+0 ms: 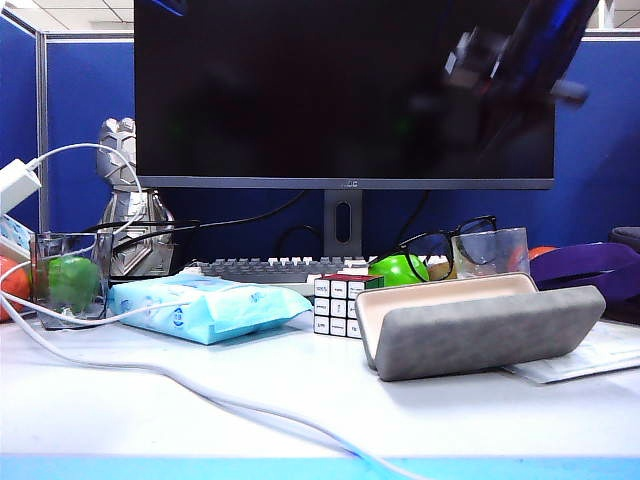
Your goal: Pick up the glasses, fold the temples of the glasses, place the glasses into the glasses case, and finally close the glasses case.
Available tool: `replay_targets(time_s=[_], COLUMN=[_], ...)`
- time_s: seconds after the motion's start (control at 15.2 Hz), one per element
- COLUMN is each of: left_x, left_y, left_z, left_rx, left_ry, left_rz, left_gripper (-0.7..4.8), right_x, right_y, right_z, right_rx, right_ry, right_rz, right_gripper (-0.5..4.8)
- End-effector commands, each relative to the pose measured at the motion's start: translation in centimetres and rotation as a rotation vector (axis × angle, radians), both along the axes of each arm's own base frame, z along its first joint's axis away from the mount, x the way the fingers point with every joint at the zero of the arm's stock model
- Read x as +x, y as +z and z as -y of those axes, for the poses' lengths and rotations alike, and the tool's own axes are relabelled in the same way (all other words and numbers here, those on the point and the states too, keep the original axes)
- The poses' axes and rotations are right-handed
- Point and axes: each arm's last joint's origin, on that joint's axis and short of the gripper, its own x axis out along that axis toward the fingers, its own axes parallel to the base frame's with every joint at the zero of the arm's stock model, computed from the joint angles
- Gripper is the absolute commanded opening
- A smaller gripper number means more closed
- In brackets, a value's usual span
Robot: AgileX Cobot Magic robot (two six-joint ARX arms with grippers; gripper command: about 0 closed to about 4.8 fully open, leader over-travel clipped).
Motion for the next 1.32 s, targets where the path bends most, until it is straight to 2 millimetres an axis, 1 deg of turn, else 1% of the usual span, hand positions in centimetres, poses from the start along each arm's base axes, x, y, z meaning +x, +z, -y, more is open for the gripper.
replay_targets(time_s=[0.07, 0.2, 0.46, 0.53, 0.59, 0.73, 0.79, 0.92, 0.99, 1.19, 1.32], left_x=[0.0, 0.0, 0.0, 0.0, 0.0, 0.0, 0.0, 0.0, 0.0, 0.0, 0.0], left_y=[0.4, 0.4, 0.4, 0.4, 0.4, 0.4, 0.4, 0.4, 0.4, 0.4, 0.4], left_z=[0.0, 0.0, 0.0, 0.0, 0.0, 0.0, 0.0, 0.0, 0.0, 0.0, 0.0], left_rx=[-0.012, -0.011, -0.011, -0.011, -0.011, -0.011, -0.011, -0.011, -0.011, -0.011, -0.011], left_ry=[-0.001, -0.001, -0.001, -0.001, -0.001, 0.000, 0.000, 0.000, 0.000, 0.000, 0.000], left_rz=[0.023, 0.023, 0.023, 0.023, 0.023, 0.023, 0.023, 0.023, 0.023, 0.023, 0.023], left_gripper=[-0.06, -0.06, -0.06, -0.06, -0.06, -0.06, -0.06, -0.06, -0.06, -0.06, -0.06], right_x=[2.0, 2.8, 3.9, 4.3, 4.5, 4.7, 4.7, 4.8, 4.8, 4.8, 4.3], right_y=[-2.3, -3.9, -5.9, -6.8, -7.3, -7.8, -7.8, -7.8, -7.7, -6.9, -5.6], right_z=[-1.0, -1.2, -1.4, -1.5, -1.5, -1.5, -1.5, -1.4, -1.4, -1.4, -1.3], right_rx=[-0.018, -0.037, -0.047, -0.049, -0.051, -0.068, -0.073, -0.086, -0.093, -0.090, -0.090], right_ry=[0.023, 0.012, 0.008, 0.008, 0.008, -0.006, -0.010, -0.022, -0.021, -0.018, -0.011], right_rz=[0.004, -0.025, -0.054, -0.069, -0.080, -0.089, -0.090, -0.079, -0.068, -0.036, -0.007], right_gripper=[2.64, 2.14, 2.10, 2.10, 2.04, 1.40, 1.31, 0.23, -0.01, -0.01, -0.01])
